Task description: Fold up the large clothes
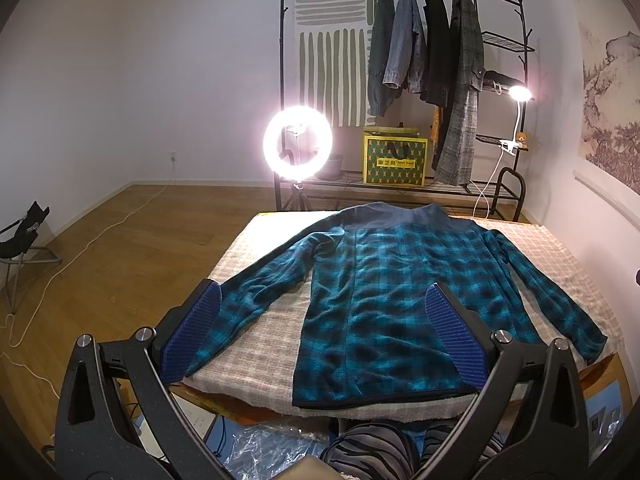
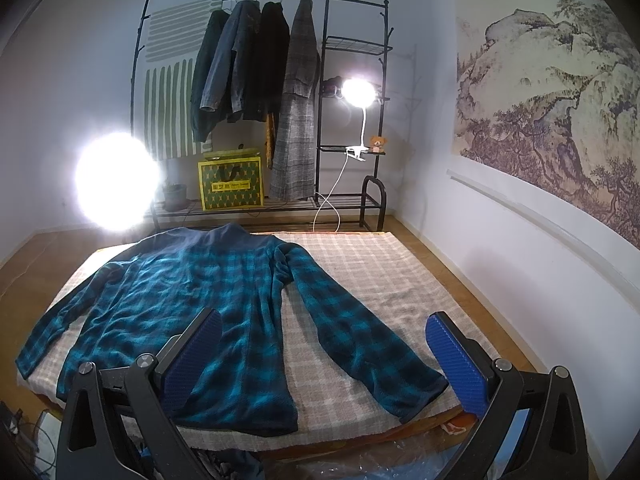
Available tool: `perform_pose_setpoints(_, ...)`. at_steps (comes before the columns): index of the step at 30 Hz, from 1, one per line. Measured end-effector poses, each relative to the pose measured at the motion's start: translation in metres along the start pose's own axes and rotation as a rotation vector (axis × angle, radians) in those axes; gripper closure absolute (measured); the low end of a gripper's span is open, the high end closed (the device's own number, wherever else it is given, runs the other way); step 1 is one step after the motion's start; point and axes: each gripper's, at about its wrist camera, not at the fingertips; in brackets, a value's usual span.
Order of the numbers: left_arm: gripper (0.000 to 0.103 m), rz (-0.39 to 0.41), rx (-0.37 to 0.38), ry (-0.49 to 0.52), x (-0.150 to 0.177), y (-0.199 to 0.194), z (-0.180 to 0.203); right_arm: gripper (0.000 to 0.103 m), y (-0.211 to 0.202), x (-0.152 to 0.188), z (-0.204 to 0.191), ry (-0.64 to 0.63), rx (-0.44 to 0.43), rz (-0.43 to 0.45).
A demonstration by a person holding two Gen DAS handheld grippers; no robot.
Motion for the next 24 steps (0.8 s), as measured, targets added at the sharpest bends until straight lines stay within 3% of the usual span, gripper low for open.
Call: perform_pose_setpoints(24, 0.000, 0.001, -0.001, -0.002, 0.0002, -0.0017, -0.0021, 0.000, -0.0018, 0.0020, -0.0012, 0.008, -0.002, -0.006)
Point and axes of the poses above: each gripper's, at about its wrist camera, not at the fingertips, and y roughly the way its jaws point, z to its right, x to its underside, and after that the axes turned 7 degrees about -z, right-handed
